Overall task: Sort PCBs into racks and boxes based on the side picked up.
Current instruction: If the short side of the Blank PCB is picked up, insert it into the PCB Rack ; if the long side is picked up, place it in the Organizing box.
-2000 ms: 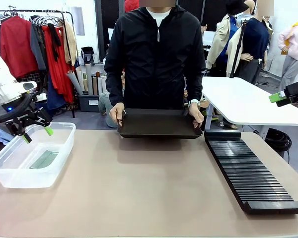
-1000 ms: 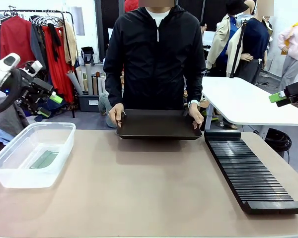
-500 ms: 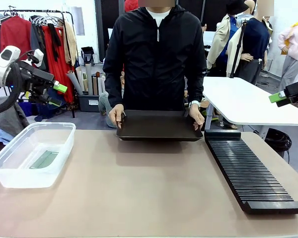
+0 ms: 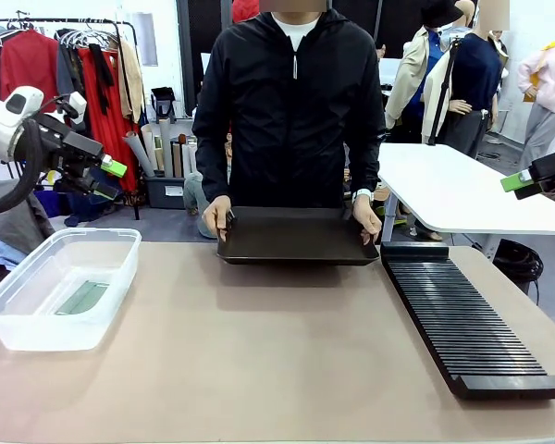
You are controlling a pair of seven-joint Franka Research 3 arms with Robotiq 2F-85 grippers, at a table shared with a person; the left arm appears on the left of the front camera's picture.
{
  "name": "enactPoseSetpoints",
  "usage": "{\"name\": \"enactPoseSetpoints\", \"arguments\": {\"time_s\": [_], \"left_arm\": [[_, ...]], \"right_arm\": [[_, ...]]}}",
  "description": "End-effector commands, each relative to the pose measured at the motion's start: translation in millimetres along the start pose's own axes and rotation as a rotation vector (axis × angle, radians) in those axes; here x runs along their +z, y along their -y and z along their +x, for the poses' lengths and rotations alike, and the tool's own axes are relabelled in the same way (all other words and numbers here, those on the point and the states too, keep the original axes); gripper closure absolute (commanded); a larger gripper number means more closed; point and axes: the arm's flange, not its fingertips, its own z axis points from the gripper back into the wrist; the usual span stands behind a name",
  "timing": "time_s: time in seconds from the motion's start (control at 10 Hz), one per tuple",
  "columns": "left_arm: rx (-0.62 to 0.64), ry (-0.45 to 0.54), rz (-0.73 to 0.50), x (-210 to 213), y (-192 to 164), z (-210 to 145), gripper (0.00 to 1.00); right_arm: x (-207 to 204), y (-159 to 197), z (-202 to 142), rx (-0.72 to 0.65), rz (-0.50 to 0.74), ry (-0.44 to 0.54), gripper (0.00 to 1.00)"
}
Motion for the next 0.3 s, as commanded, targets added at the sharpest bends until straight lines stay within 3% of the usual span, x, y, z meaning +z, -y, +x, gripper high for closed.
{"name": "enactPoseSetpoints", "arguments": {"time_s": [0.0, 0.2], "left_arm": [[0.012, 0.02, -0.013, 0.2, 1.6, 1.7, 0.0], [0.012, 0.02, -0.013, 0.2, 1.6, 1.7, 0.0]], "right_arm": [[-1.0, -0.1, 0.4, 0.003, -0.002, 0.016, 0.0], [-1.0, -0.1, 0.4, 0.003, -0.002, 0.016, 0.0]]}}
